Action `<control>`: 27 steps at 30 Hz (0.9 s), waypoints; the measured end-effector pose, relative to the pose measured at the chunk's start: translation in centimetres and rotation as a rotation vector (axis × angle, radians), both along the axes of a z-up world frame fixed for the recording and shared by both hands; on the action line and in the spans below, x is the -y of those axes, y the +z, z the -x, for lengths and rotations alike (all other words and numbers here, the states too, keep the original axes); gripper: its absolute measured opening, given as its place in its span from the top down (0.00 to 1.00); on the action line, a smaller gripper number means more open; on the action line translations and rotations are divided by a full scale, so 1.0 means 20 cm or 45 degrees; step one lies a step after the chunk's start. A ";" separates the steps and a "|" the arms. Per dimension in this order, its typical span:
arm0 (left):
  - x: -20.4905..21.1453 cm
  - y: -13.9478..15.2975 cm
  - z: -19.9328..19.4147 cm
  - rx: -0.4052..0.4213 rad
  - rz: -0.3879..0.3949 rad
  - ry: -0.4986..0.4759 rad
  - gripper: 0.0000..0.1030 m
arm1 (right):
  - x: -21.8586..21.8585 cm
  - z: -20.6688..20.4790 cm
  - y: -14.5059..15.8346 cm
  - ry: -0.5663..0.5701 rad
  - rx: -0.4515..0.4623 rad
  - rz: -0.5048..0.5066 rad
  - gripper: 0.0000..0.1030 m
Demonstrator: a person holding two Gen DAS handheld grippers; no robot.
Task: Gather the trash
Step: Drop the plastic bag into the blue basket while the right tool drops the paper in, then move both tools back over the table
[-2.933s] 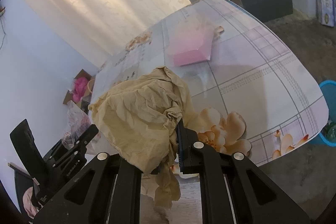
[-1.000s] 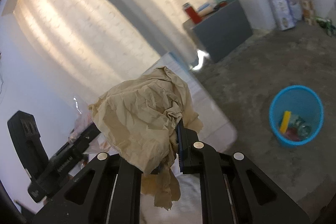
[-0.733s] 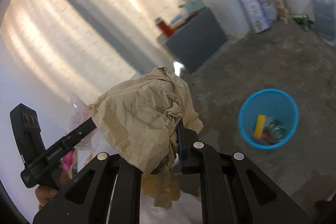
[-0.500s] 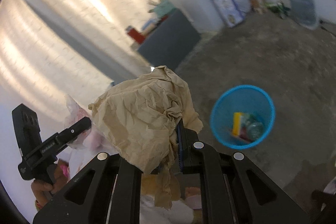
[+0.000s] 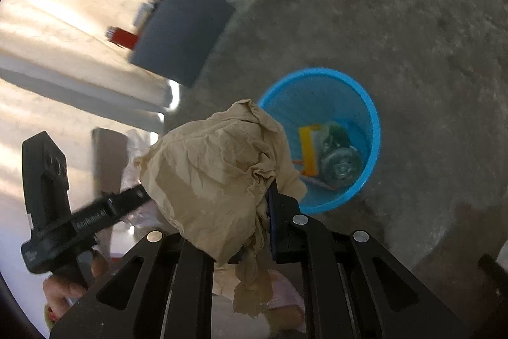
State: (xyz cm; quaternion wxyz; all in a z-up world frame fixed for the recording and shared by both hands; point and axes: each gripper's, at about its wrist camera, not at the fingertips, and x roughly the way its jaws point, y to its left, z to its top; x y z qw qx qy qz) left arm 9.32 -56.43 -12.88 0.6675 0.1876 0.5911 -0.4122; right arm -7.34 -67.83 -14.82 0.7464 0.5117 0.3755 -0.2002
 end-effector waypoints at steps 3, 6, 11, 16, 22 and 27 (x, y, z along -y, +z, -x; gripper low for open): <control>0.09 -0.16 -0.02 -0.057 -0.044 0.006 0.71 | 0.08 -0.08 -0.12 0.011 -0.073 -0.013 0.89; 0.16 -0.31 -0.07 -0.097 -0.079 0.061 0.69 | 0.16 -0.15 -0.22 0.016 -0.128 -0.039 0.88; 0.25 -0.47 -0.11 -0.046 -0.148 0.069 0.50 | 0.27 -0.27 -0.37 0.016 -0.215 -0.020 0.79; 0.24 -0.51 -0.17 -0.042 -0.150 0.118 0.27 | 0.31 -0.35 -0.46 0.016 -0.280 -0.005 0.49; 0.18 -0.49 -0.21 -0.054 -0.138 0.174 0.21 | 0.31 -0.40 -0.47 0.072 -0.331 0.017 0.41; 0.14 -0.42 -0.23 -0.061 -0.103 0.234 0.21 | 0.32 -0.36 -0.44 0.046 -0.345 0.027 0.39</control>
